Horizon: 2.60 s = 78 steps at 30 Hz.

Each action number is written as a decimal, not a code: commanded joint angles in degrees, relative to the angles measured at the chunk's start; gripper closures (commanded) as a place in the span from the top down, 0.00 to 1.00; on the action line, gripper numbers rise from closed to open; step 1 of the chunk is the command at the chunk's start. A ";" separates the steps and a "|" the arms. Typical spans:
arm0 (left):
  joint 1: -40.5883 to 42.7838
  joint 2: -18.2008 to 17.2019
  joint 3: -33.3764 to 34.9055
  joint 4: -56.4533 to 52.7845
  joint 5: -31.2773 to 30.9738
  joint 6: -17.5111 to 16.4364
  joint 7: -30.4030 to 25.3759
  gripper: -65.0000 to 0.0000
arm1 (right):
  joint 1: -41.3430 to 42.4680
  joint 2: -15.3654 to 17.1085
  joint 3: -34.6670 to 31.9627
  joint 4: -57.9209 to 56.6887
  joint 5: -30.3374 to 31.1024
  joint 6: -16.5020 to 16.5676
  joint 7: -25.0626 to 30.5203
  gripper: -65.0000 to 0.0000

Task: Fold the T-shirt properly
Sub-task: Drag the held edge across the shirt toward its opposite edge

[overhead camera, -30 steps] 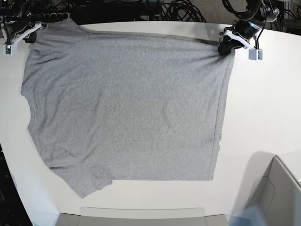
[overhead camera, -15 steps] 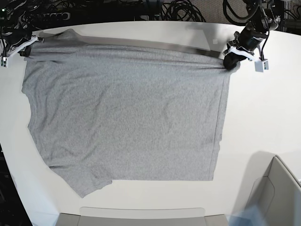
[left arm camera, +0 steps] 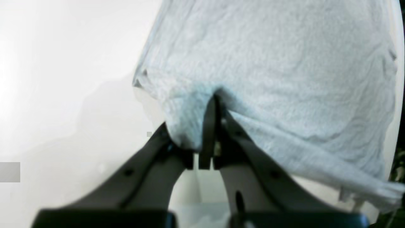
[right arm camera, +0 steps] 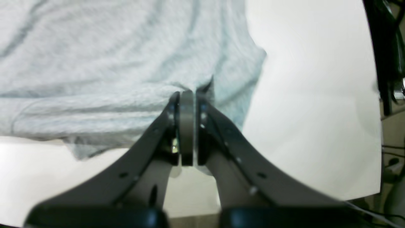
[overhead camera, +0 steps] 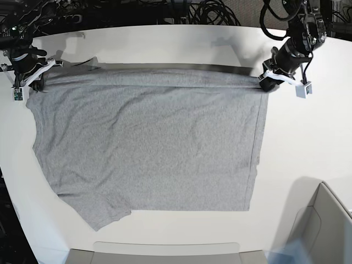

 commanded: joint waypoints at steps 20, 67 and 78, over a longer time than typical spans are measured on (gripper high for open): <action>-16.12 -2.05 4.22 -8.17 -0.46 6.40 -0.89 0.00 | 13.09 4.79 0.05 -11.34 -9.10 0.60 1.86 0.00; -40.65 -1.87 14.42 -36.22 9.30 5.87 -7.84 0.00 | 26.28 11.29 -12.79 -37.72 -12.61 -4.98 22.08 0.00; -44.43 -1.96 14.50 -42.55 9.30 5.87 -11.44 0.00 | 29.18 11.47 -12.88 -43.26 -12.44 -4.98 28.06 0.00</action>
